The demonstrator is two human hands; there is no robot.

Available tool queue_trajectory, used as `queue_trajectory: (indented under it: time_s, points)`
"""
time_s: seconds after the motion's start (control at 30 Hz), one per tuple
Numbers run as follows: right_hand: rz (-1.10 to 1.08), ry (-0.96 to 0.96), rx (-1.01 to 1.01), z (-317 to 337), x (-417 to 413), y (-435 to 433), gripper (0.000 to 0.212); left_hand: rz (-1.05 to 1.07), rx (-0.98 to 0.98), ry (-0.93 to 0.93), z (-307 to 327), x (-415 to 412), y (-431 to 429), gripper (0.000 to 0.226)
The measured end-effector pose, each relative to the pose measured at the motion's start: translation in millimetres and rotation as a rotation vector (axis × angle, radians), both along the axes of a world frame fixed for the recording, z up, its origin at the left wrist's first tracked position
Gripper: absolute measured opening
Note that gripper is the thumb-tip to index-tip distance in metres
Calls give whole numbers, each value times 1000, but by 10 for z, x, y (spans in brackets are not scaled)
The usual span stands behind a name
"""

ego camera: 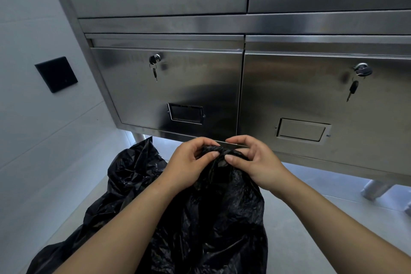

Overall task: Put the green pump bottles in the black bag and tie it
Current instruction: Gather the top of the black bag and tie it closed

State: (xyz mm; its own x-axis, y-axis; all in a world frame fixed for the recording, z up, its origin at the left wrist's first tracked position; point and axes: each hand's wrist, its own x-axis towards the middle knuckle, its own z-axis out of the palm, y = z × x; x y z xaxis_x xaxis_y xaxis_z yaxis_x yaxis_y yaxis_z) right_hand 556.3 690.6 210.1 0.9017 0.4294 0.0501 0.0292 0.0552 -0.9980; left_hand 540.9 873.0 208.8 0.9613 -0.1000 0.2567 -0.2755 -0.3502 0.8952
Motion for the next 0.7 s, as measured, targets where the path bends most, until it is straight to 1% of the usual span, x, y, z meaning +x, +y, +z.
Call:
queue_trajectory:
  time_s: [0.17,0.27,0.37,0.47,0.6,0.7]
  points:
    - [6,75,147,-73,2,-30,24,-37,-46,-38,5,-30,-61,25]
    - [8,107,224,-95,14,-47,18,-67,-18,-47,10,-45,-74,28]
    - [21,129,227,-106,28,-83,17,-83,-27,-27,0,-69,-78,29]
    - [15,141,208,-137,36,-83,15,-44,-31,-61,-29,-96,-98,34]
    - [17,138,212,-116,33,-61,14,15,-60,-129,-74,-86,-128,28]
    - [13,121,191,-95,25,-70,17,7,-56,-104,-100,-87,-143,14]
